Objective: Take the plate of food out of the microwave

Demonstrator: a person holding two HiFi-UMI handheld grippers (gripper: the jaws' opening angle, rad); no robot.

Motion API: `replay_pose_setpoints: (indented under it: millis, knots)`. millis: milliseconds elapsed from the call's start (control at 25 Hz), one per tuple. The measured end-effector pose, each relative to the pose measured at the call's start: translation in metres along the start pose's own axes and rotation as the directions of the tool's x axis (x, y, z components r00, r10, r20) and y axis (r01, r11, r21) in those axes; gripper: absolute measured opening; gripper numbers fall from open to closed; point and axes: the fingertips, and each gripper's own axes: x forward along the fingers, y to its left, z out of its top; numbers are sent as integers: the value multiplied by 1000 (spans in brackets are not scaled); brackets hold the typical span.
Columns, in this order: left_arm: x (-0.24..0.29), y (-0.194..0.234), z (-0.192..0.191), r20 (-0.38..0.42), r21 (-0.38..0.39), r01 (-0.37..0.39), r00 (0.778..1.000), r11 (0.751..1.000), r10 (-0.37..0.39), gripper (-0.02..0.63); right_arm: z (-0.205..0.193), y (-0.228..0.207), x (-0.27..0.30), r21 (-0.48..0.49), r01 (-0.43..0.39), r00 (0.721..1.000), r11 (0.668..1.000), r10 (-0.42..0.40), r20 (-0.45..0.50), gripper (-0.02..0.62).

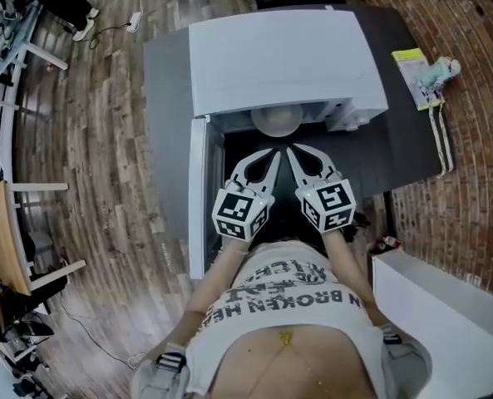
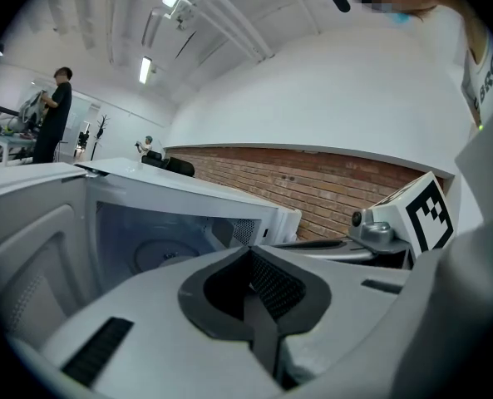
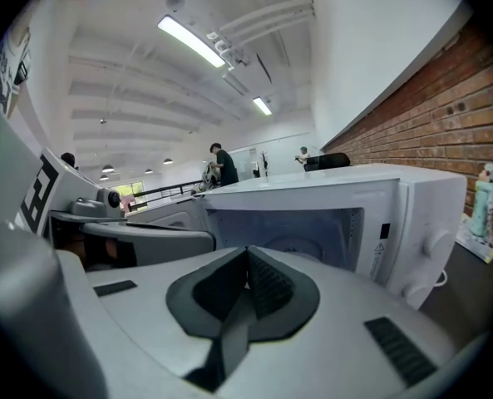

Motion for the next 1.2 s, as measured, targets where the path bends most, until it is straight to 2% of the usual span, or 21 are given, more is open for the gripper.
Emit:
replay_pose_setpoints:
  millis: [240,440,640,880,1200]
  knots:
    - [6,13,-4,-13,-30,-22,1000,999,21,6,-4,-13,2,0,17,1000,1000,-17,-20,9]
    - [17,15,5,0,-59,-62,998,996,63,6,8,-29,7,27,-16,1000,1000,16,-12,8]
    - [28,16,19,31,-56,-100,994,993,101,6,22,-42,14,-1,-55,998,999,55,-7,8]
    - [39,24,18,22,-64,-141,990,988,143,6,22,-54,21,1,-85,996,996,85,-14,8]
    - [52,36,8,5,-120,-162,986,979,164,6,16,-66,34,2,-99,994,995,99,-44,8]
